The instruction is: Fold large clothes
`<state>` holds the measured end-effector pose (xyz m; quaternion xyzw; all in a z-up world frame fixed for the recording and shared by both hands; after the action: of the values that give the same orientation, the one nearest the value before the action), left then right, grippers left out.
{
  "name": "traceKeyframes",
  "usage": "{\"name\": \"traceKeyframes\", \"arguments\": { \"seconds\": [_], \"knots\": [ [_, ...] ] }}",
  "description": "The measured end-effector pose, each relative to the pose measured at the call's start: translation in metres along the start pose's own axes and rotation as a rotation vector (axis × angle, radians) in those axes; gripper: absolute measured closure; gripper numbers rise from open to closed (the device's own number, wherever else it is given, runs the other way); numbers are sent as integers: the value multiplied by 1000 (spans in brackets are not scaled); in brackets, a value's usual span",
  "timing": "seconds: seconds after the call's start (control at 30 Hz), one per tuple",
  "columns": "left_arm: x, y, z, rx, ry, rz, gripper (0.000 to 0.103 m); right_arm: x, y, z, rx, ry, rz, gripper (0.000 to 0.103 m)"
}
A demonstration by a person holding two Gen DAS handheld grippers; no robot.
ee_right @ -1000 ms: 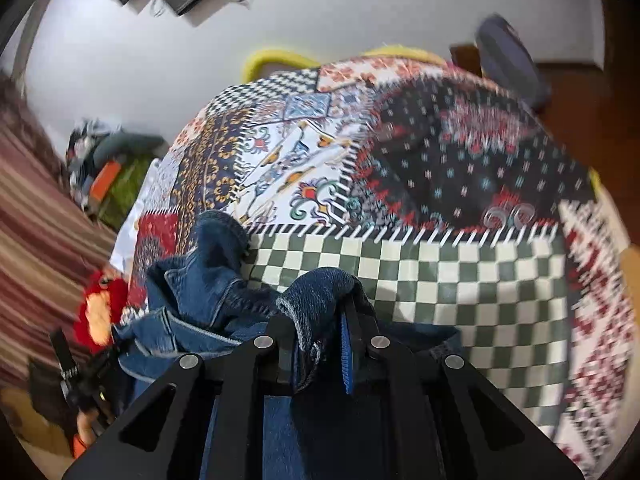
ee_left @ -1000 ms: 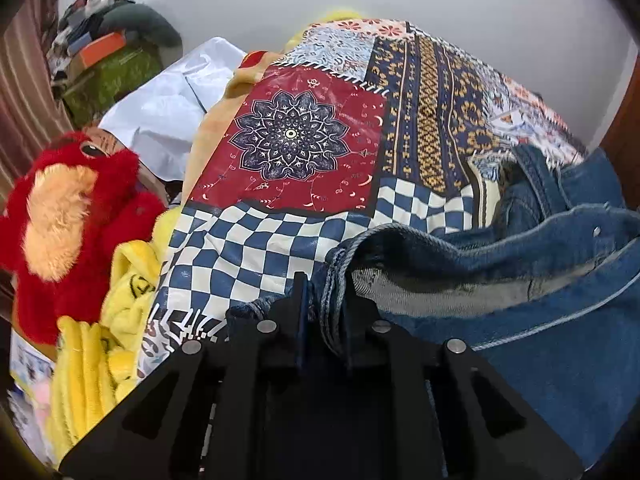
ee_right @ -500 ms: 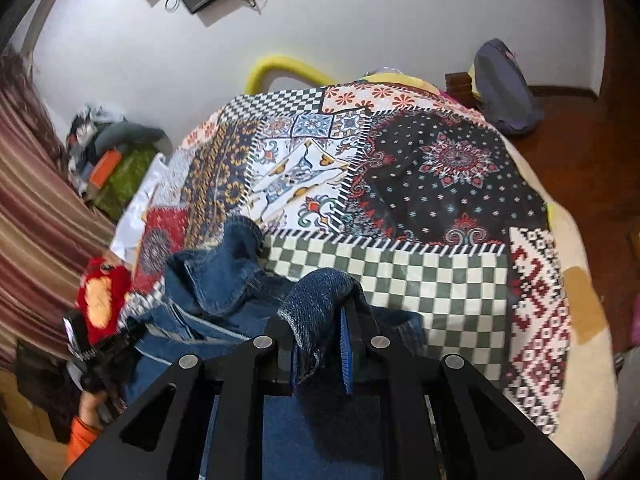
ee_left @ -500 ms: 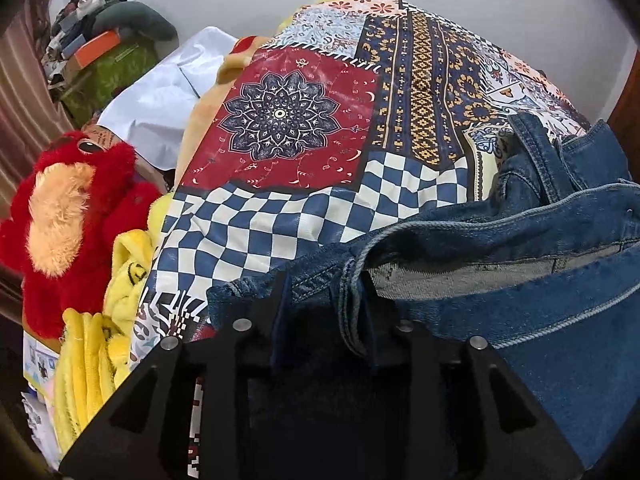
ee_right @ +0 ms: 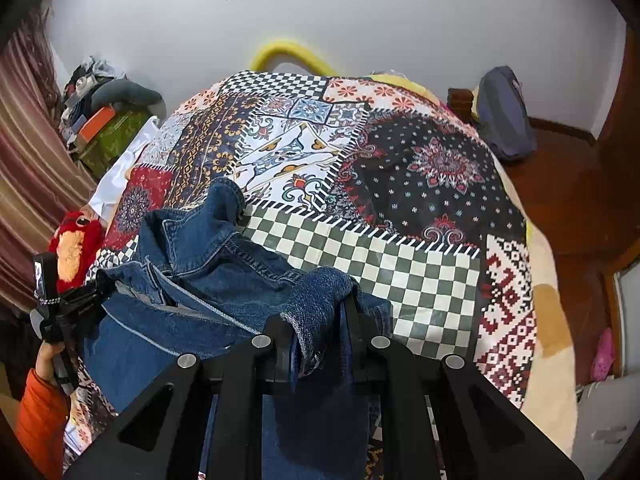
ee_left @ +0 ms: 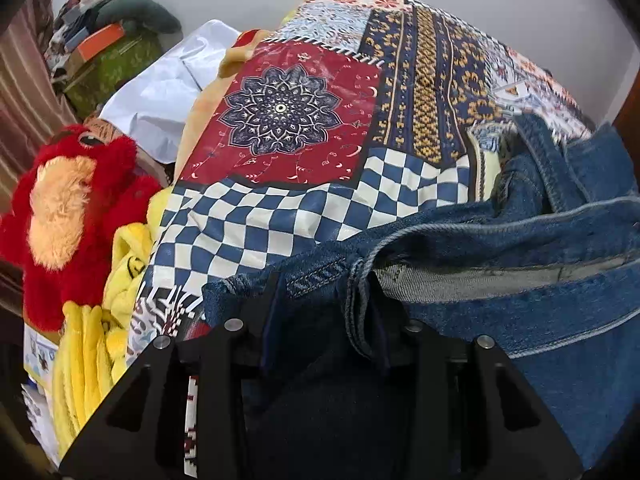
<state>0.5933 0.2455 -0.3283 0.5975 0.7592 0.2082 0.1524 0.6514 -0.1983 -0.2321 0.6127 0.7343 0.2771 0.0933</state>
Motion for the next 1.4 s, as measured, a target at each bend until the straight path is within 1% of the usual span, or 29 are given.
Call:
{"name": "traceKeyframes", "arguments": {
  "seconds": [0.07,0.1,0.17,0.23,0.3,0.4,0.43,0.5,0.57,0.67,0.73,0.83,0.93,1.0,1.07,1.13,1.17,1.2,1.23,1.3,1.33,1.4],
  "knots": [
    [4,5,-17,-33,-10,-6,61,-1,-3,8,11,-9,7,92],
    [7,8,-29,-58,-12,-8,57,-2,-6,15,32,-24,2,92],
    [13,18,-56,-113,-20,5,50,0,-11,26,46,-52,-14,92],
    [16,26,-77,-145,-16,28,37,4,-12,34,42,-81,-35,92],
    [16,32,-95,-169,-6,63,32,7,-12,39,41,-101,-42,92],
    [12,37,-112,-191,25,113,30,12,-9,43,39,-111,-42,92],
    [13,39,-114,-190,31,114,28,13,-8,44,40,-110,-42,92],
    [16,40,-112,-164,28,105,27,14,-6,44,45,-111,-42,92],
    [21,40,-104,-147,67,111,27,16,-2,43,50,-86,-30,92],
    [26,37,-88,-118,93,111,27,20,9,37,37,-8,13,92],
    [31,35,-76,-92,101,91,27,19,19,33,26,63,66,92],
    [43,32,-55,-49,91,36,25,13,28,37,42,166,179,92],
    [50,28,-36,-16,60,-17,24,7,34,47,43,240,260,92],
    [49,27,-27,-8,59,-23,23,5,34,56,55,244,277,92],
    [47,26,-21,-3,78,-9,23,4,34,61,49,238,285,92],
    [44,31,-20,-9,84,-4,23,4,33,67,46,219,284,92],
    [44,36,-23,-22,77,-12,24,3,30,72,53,197,274,92],
    [44,42,-27,-35,61,-24,24,3,25,79,75,156,247,92],
    [43,51,-33,-54,34,-46,23,3,21,84,92,125,222,92],
    [39,66,-46,-88,-20,-85,23,2,12,91,110,92,184,92],
    [38,73,-53,-110,-26,-91,23,2,10,92,109,86,178,92],
    [34,85,-71,-165,-1,-65,22,0,8,90,101,91,192,92]
  ]
}}
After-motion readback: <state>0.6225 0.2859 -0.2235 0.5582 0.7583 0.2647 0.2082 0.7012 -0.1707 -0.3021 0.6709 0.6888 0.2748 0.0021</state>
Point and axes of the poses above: each gripper's, at about its wrist camera, not at the fingertips, and z roughly the way its jaws point, x to its left, y to its top, the point moved 10 cm from there along z, roughly the way its jaws point
